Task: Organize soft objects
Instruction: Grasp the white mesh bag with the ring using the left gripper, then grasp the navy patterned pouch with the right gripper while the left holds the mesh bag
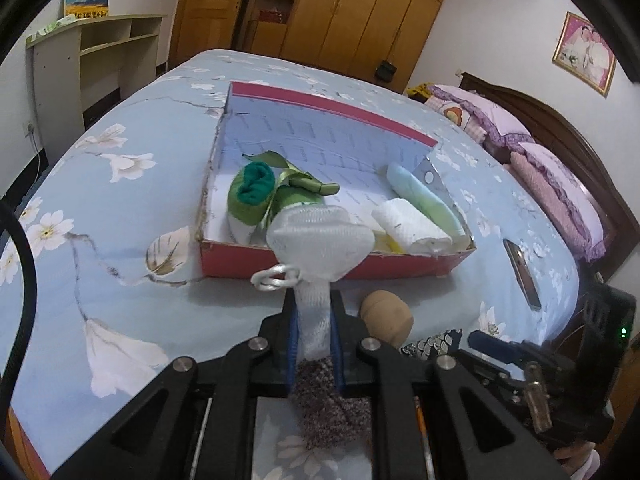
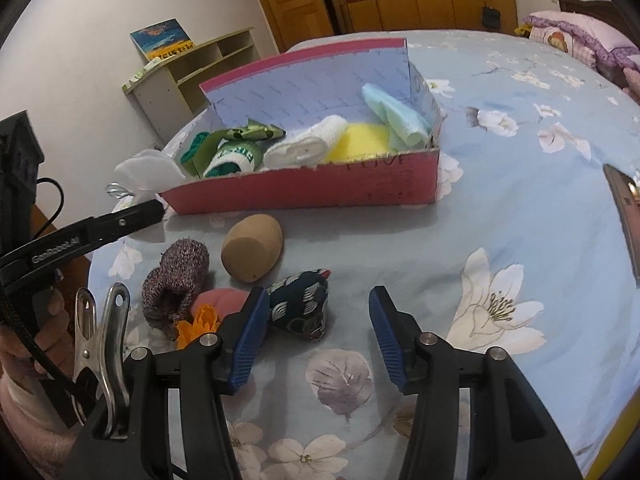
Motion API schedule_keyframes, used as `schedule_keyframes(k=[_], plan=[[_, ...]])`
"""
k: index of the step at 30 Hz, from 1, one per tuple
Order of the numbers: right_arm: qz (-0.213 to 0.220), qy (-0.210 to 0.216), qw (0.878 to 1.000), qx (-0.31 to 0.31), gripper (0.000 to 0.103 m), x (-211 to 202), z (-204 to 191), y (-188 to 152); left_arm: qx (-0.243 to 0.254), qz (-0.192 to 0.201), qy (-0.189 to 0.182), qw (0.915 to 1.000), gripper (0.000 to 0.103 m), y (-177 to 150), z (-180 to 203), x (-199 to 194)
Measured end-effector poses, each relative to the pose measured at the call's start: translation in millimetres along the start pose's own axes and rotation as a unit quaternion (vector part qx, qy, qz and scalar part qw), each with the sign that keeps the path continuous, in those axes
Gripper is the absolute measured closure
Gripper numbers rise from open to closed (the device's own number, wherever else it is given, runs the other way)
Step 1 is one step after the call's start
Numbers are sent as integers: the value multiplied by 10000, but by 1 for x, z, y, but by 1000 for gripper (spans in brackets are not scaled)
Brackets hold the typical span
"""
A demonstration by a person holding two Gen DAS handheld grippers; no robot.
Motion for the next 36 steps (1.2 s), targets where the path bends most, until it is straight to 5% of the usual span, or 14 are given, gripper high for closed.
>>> schedule_keyframes(k=[32, 36], plan=[[-121, 450, 9985, 269, 50, 30, -12, -5, -101, 151, -31, 9998, 89, 0, -3, -17], [-93, 634, 9974, 327, 61, 30, -16, -5, -111, 165, -34, 9998, 89, -1, -4, -19]])
Point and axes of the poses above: each gripper's, at about its wrist camera, not at the fingertips, and x roughly the way its jaws point, z to its right, y to its top, the point moved 9 cm from there along x, roughly the way its jaws point, and after that the axes turned 4 degrees about z, right-handed, at the moved point
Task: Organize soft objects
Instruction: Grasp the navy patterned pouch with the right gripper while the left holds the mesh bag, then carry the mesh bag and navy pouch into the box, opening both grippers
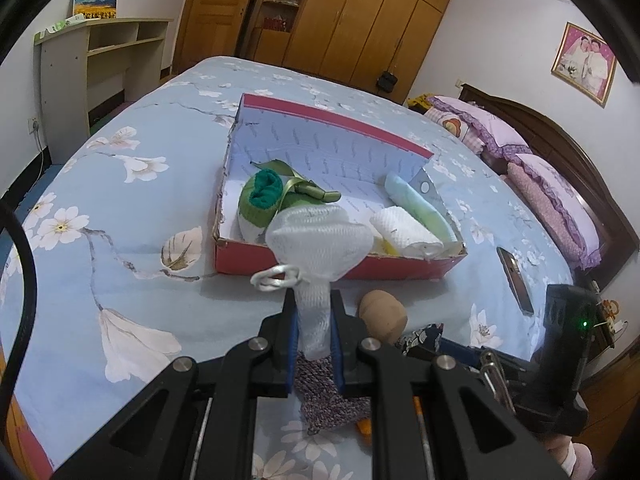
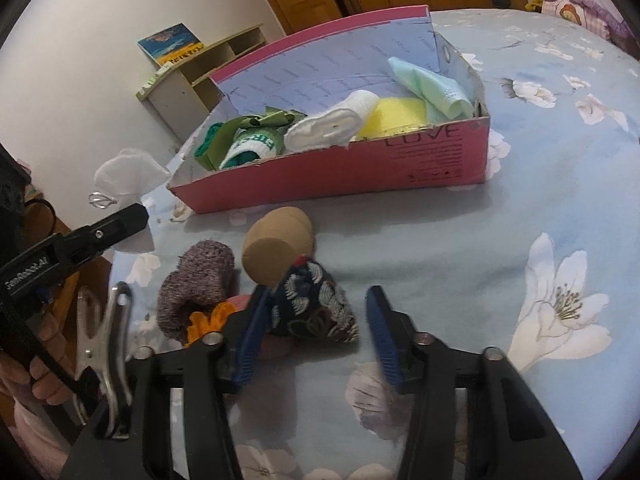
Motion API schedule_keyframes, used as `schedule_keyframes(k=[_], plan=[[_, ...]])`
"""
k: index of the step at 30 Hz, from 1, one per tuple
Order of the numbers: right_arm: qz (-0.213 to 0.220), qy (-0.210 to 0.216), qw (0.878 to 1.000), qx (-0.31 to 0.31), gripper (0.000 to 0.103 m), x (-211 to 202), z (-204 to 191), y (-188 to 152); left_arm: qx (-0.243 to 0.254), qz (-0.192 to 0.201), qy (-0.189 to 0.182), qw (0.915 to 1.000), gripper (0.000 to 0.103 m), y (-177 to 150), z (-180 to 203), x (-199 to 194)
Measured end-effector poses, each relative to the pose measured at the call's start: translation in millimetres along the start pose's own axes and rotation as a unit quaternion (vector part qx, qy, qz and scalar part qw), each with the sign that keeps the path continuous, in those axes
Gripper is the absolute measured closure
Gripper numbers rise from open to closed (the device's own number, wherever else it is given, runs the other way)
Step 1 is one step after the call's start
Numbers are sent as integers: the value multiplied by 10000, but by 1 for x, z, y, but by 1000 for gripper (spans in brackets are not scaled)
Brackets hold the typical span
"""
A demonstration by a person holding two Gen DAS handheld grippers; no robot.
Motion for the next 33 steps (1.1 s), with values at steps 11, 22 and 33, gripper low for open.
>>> schedule_keyframes(k=[11, 22, 33], plan=[[331, -93, 9993, -155, 65, -15, -3, 6, -32, 35, 0, 10000, 89, 1, -1, -1], [777, -244, 9964, -233, 65, -39, 3, 22, 63, 49, -62, 9999, 89, 9, 7, 1], [958, -355, 9940, -401, 65, -52, 6, 39, 434, 155, -234, 9987, 89, 37, 38, 16]])
Point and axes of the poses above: each gripper's, at about its wrist camera, not at the fingertips, and x roughly the way its jaws point, z to its right, y to its top, the point moved 9 cm from there along x, roughly the way its jaws point, and after that the axes turned 4 degrees about z, right-handed, at the moved point
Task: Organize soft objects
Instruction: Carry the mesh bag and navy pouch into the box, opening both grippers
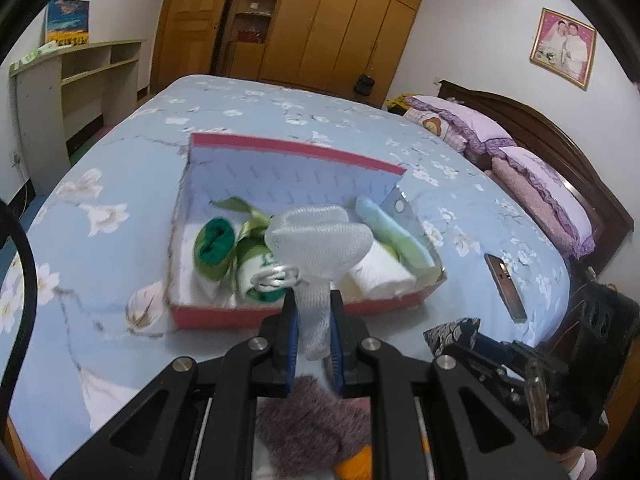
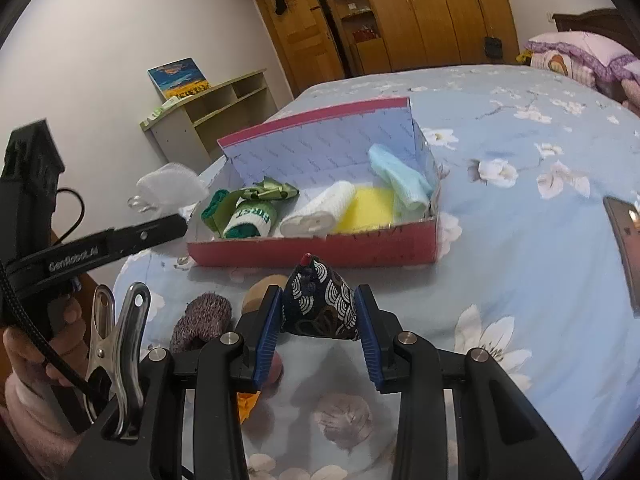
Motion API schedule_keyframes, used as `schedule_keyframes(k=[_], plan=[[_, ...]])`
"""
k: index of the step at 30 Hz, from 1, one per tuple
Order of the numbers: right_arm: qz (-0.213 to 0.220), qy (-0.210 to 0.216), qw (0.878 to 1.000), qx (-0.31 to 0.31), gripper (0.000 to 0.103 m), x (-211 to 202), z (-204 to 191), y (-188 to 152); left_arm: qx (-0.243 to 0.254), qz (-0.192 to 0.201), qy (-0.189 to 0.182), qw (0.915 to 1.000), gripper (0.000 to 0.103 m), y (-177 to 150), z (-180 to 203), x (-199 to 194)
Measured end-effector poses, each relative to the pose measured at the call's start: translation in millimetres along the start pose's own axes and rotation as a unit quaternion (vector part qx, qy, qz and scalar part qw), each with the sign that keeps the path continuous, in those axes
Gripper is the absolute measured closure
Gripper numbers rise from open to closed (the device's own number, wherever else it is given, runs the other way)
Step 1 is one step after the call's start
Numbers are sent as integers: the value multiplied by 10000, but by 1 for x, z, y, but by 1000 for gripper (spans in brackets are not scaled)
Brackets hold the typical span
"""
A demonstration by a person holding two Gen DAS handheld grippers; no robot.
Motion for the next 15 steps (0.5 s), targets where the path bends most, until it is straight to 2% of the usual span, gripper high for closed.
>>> schedule_keyframes(k=[15], plan=[[199, -170, 9992, -310, 65, 0, 8, 32, 214, -198, -101, 9995, 89, 15, 18, 50]])
Point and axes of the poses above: each gripper's, at about its wrist camera, not at the fingertips, and x roughly the way its jaws point, z to its right, y to its top, the point moved 9 cm from there along x, roughly the way its jaws point, and after that the axes turned 4 degrees about z, right-handed, at the moved point
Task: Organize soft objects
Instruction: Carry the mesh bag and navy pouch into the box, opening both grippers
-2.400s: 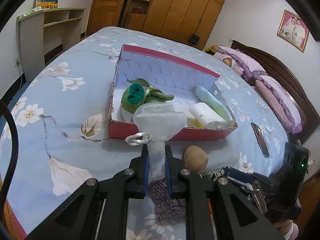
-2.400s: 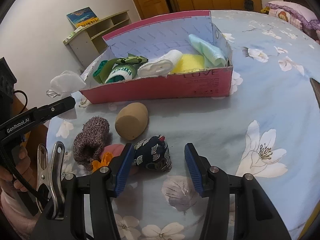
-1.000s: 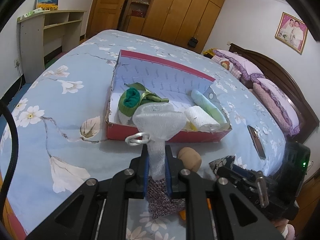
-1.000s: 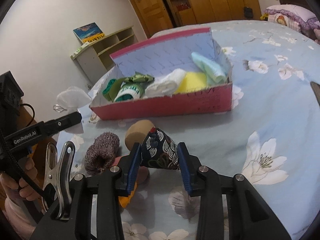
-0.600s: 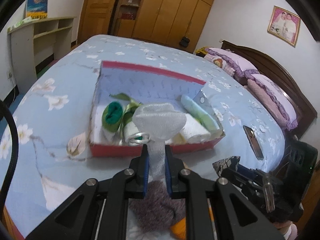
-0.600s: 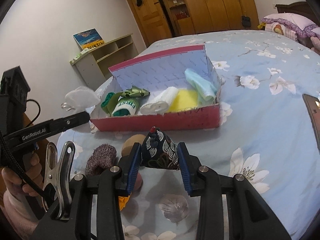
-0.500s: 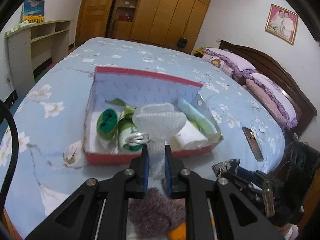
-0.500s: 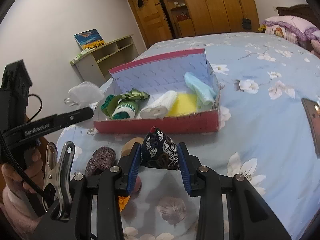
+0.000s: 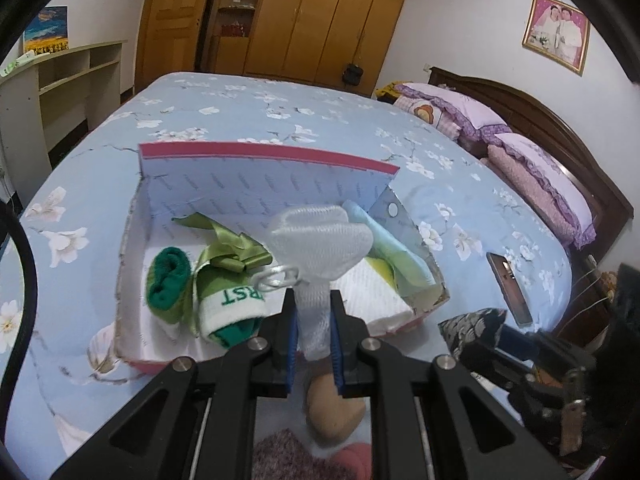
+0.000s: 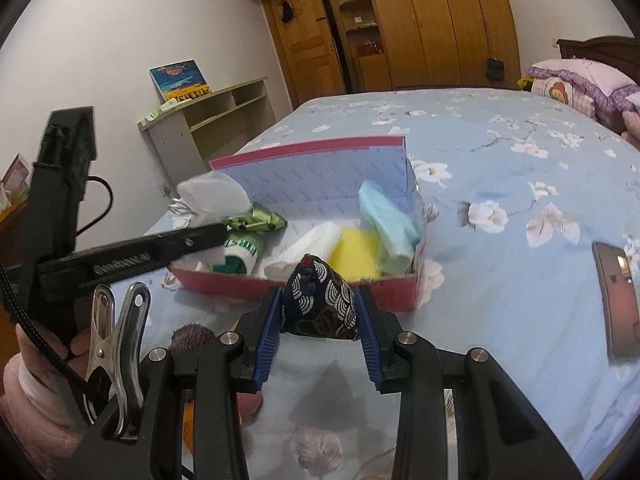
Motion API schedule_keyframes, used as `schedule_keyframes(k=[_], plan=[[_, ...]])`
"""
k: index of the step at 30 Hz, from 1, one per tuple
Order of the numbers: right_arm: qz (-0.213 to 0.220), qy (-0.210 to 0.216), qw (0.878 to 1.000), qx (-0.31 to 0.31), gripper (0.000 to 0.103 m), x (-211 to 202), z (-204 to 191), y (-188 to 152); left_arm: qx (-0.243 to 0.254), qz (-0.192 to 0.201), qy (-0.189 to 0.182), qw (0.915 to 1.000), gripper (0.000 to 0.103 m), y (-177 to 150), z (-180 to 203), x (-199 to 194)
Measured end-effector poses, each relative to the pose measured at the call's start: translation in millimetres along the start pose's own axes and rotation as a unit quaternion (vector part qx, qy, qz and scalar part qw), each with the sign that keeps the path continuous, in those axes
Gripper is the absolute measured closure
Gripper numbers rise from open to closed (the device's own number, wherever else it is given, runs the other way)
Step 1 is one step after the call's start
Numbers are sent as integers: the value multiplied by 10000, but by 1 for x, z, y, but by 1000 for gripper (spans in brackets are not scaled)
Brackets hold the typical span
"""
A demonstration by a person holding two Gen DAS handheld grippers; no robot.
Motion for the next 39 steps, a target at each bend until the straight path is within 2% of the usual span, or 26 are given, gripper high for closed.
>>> schedule_keyframes(k=[14, 21, 30, 39], plan=[[191, -56, 9998, 22, 65, 15, 6, 25, -70, -213, 211, 9995, 89, -15, -4, 38], [202, -58, 9998, 46, 65, 29, 6, 34, 48, -252, 350, 9991, 64, -19, -3, 43], [171, -103, 9997, 144, 65, 49, 12, 42, 7, -190, 423, 9989, 55, -19, -6, 38], [193, -168, 9996, 152, 65, 71, 13, 50, -158, -197, 428, 9988, 53, -21, -12, 34]])
Point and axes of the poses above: each gripper's, at about its wrist camera, not at the fingertips, and x roughly the way its jaws point, z to its right, y to its top, the point moved 9 cm from there along x, roughly the way its jaws point, and after that the axes turned 4 degrees about z, right-handed, at the moved point
